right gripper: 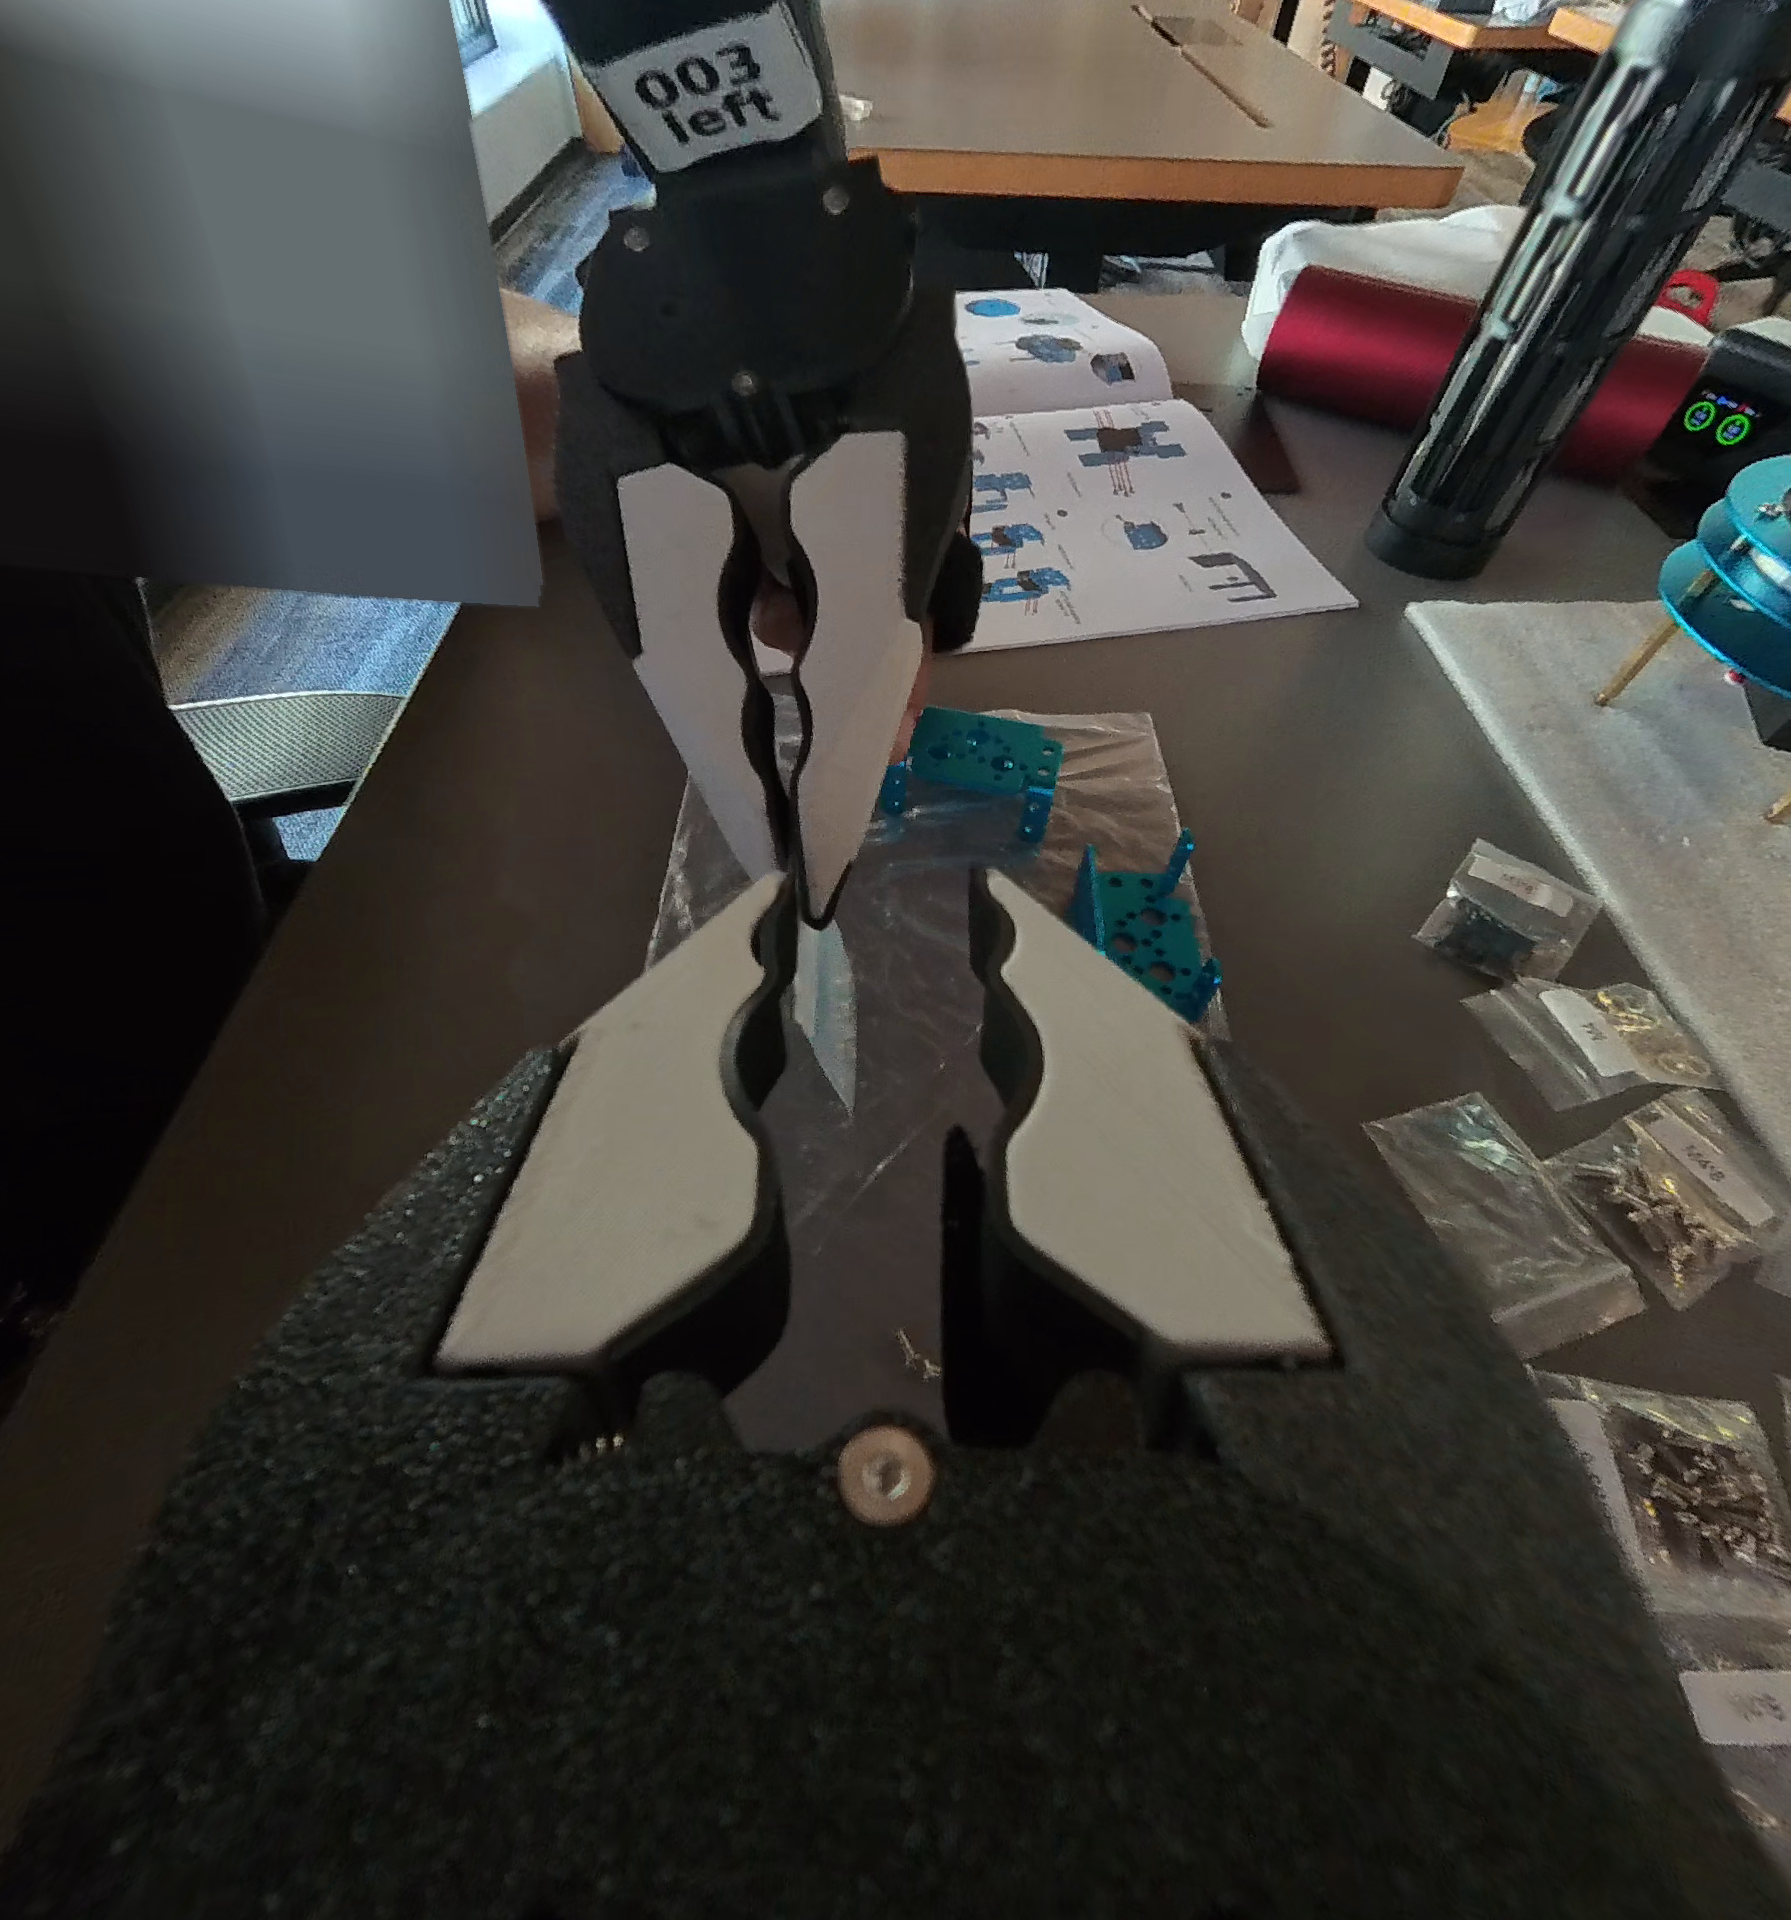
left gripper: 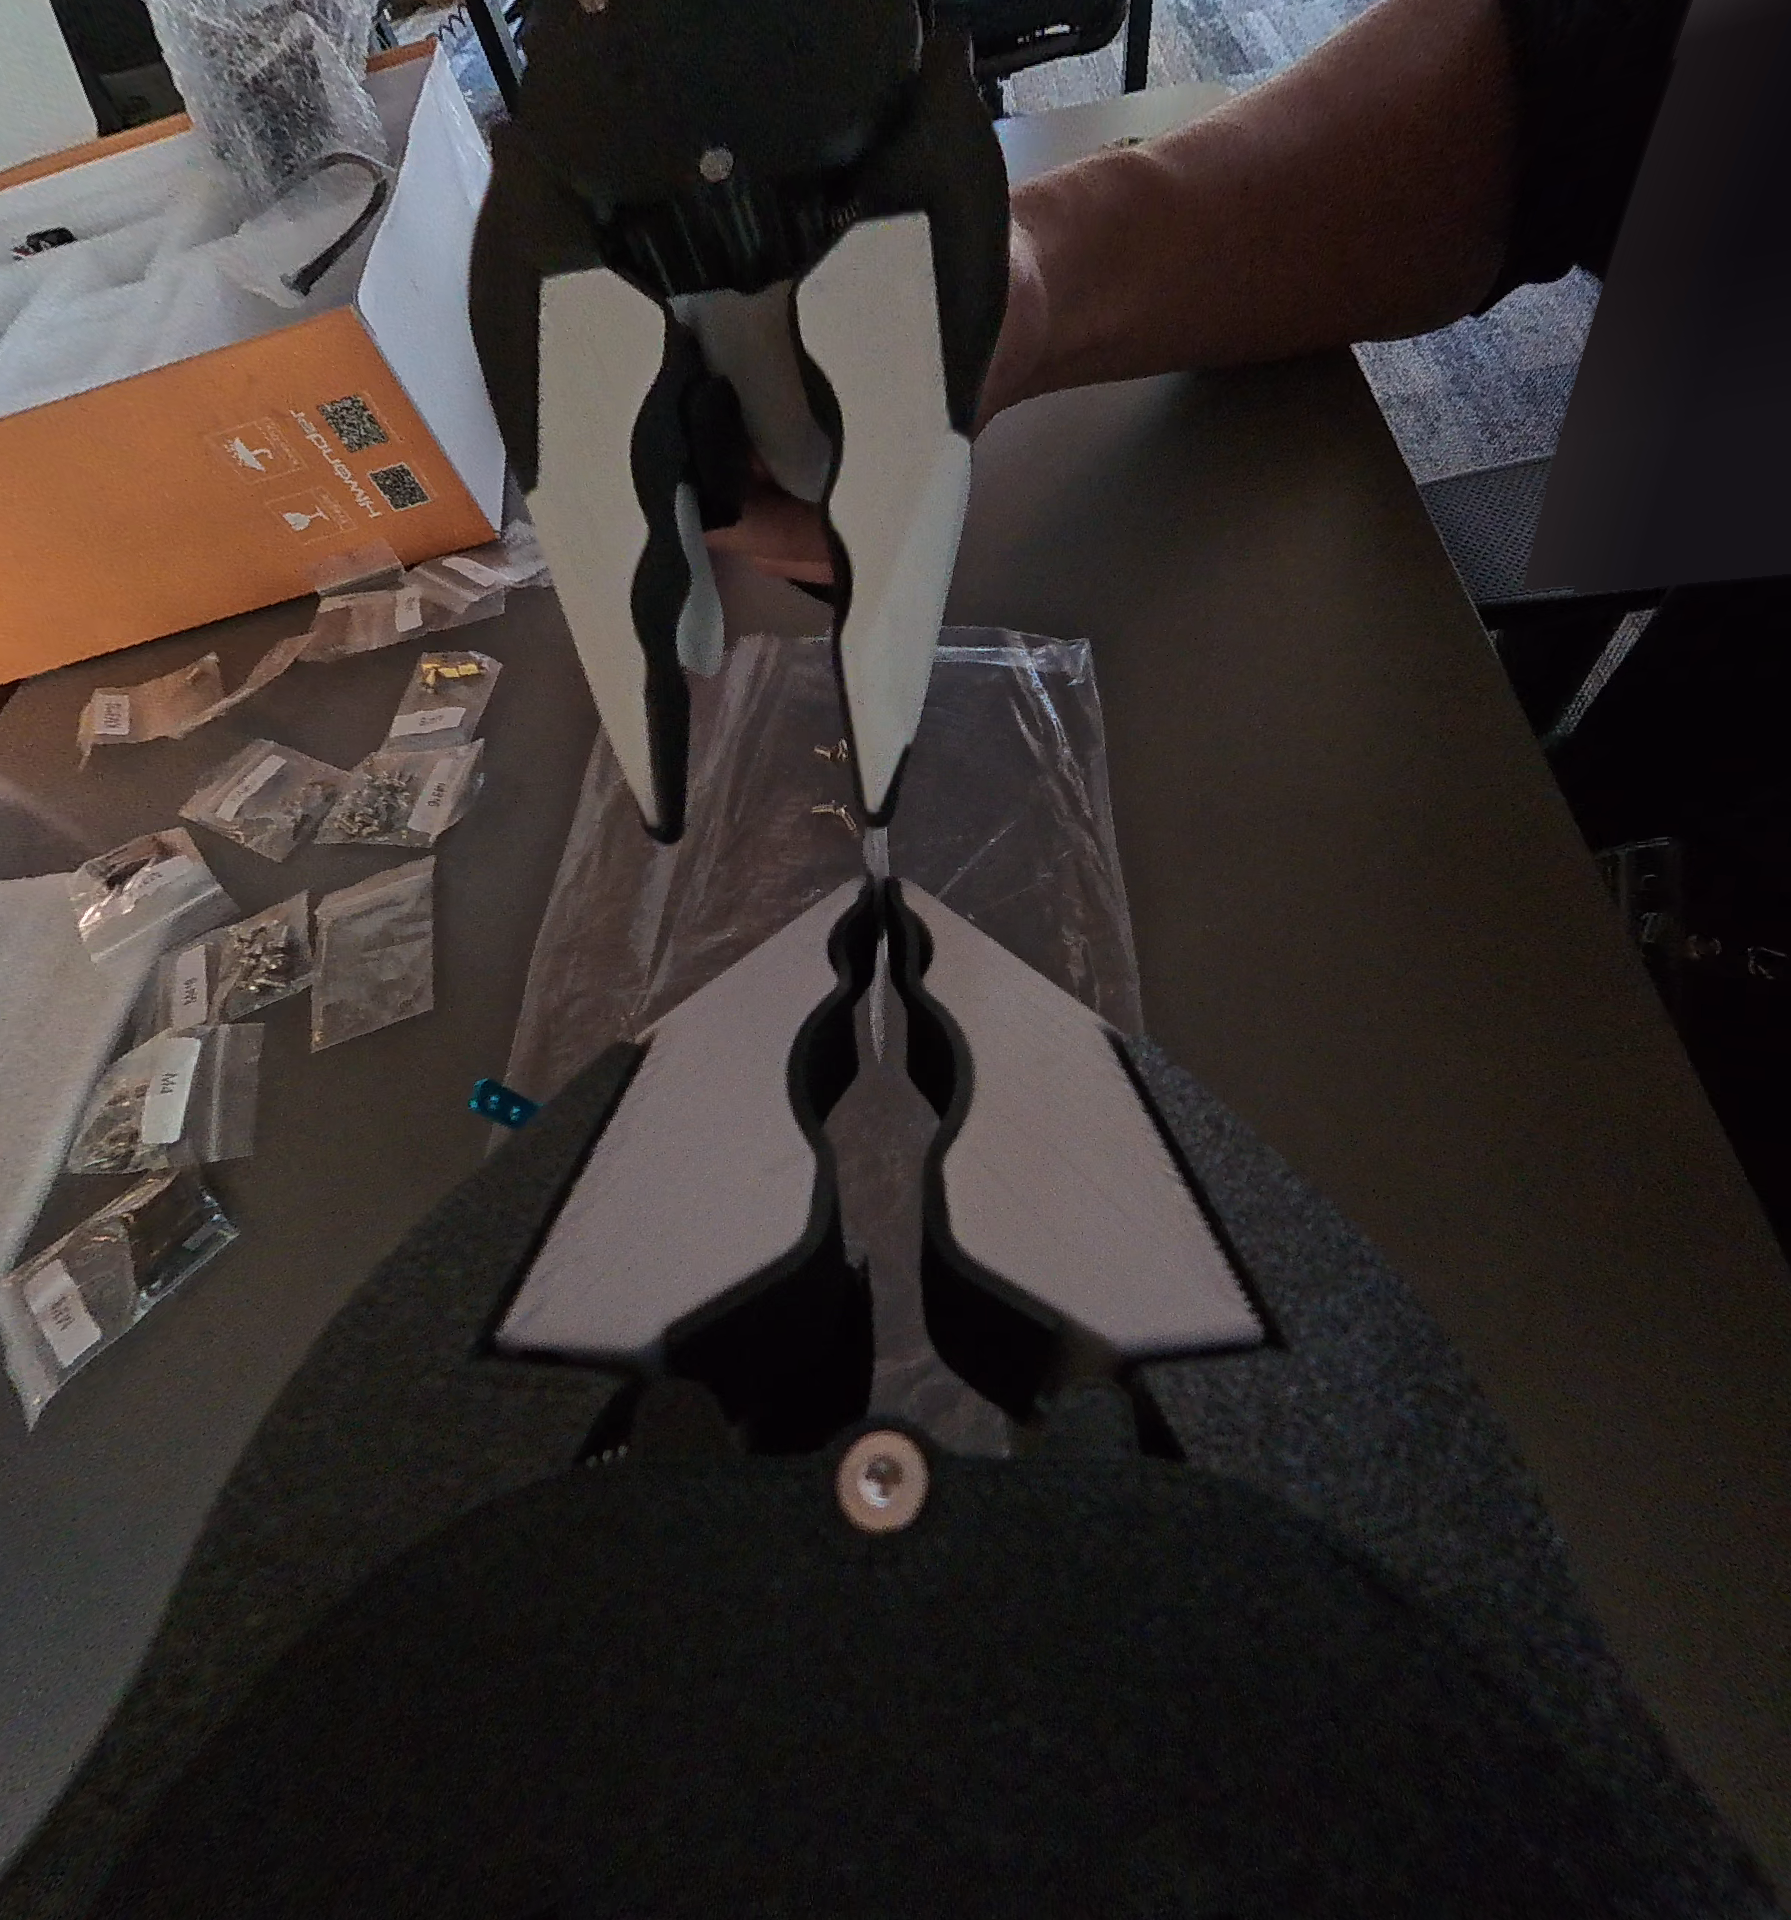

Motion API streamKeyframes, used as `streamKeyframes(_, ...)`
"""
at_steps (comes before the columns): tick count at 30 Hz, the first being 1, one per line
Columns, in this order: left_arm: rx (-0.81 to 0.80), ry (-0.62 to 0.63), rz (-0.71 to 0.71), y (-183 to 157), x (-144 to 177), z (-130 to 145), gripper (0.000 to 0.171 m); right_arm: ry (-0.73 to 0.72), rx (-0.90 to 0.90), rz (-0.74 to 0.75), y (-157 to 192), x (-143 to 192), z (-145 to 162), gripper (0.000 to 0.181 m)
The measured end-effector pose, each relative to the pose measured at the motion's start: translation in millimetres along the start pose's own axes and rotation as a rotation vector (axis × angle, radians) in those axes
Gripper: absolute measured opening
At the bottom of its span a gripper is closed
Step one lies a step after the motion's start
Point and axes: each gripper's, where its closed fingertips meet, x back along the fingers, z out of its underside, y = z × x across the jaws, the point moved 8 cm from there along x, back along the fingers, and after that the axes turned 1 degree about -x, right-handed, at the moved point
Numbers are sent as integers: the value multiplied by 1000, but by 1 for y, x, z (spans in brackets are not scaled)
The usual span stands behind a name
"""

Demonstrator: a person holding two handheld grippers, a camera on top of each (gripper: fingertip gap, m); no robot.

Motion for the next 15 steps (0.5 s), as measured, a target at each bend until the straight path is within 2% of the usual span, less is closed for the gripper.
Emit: streamKeyframes(15, 11, -3, 15, -1, -2, 1, 0, 16, 19, 12, 3, -3, -1, 33)
